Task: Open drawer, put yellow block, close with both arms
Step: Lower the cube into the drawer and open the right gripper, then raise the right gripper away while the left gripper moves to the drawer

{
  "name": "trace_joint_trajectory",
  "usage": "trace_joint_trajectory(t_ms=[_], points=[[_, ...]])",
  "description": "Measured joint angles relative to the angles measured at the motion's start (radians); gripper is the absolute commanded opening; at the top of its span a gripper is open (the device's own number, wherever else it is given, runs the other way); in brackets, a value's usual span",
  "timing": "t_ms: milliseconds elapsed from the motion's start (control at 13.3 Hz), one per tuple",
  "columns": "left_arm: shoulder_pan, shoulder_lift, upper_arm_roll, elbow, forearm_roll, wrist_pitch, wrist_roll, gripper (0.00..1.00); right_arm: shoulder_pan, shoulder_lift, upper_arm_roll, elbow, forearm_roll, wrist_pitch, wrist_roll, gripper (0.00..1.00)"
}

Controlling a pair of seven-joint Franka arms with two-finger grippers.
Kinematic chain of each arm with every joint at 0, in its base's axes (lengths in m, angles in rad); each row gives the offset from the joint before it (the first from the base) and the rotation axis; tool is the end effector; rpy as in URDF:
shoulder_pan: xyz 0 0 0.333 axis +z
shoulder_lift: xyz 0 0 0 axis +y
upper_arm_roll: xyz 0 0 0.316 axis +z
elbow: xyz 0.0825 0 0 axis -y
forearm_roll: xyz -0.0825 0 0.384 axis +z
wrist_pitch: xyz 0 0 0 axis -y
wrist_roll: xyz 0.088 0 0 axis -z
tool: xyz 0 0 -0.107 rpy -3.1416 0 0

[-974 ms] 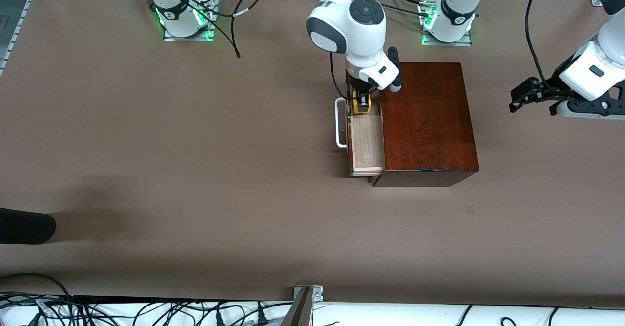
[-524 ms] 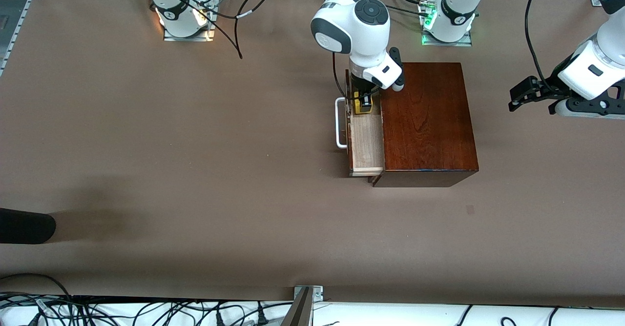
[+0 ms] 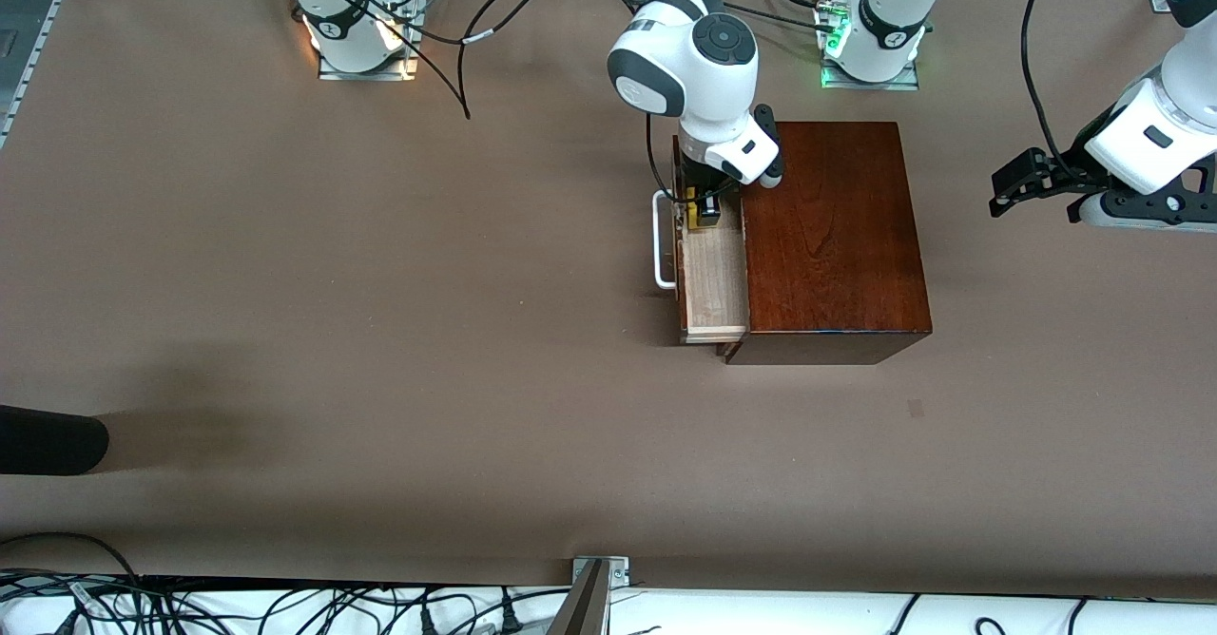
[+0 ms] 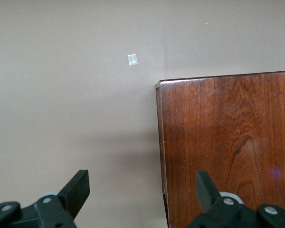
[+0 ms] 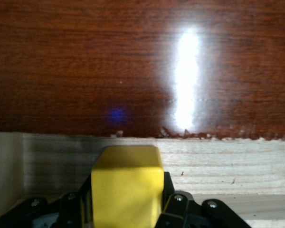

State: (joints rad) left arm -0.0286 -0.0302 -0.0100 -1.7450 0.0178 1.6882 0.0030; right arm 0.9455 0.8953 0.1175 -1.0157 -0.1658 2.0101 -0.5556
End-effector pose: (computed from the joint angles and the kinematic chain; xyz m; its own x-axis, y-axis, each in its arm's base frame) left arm 0.5496 -0.0196 0.5686 0.9987 -0.0436 -0.0267 -0.0441 -0.9989 -0.0178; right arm 0.4194 0.6650 0.3207 -0.0648 0.9965 0.0531 0.9923 0.0587 0.1094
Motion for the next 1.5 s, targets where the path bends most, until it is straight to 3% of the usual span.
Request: trace_joint_trajectory(t_ms=[375,749,1274,1498], points=[[0.000,-0.003,-0.002,0.002,0.000,0.000,0.000,1.00,-0.002,-0.012,-0.005,0.034,0.001,-0.028,0.001,1.00],[0.000,-0.004,-0.004,0.003,0.000,0.000,0.000,1.00,-0.057,-0.159,-0.019,0.063,0.032,-0.147,0.042,1.00],[-0.015,-0.004,-0.042,0.018,-0.006,-0.080,0.082,1.00,-0.361,-0.356,-0.022,0.050,0.099,-0.300,0.034,1.00],[-0.029,0.014,-0.094,0.019,-0.046,-0.107,0.245,1.00,-0.466,-0.519,-0.024,-0.119,0.099,-0.311,0.037,1.00]])
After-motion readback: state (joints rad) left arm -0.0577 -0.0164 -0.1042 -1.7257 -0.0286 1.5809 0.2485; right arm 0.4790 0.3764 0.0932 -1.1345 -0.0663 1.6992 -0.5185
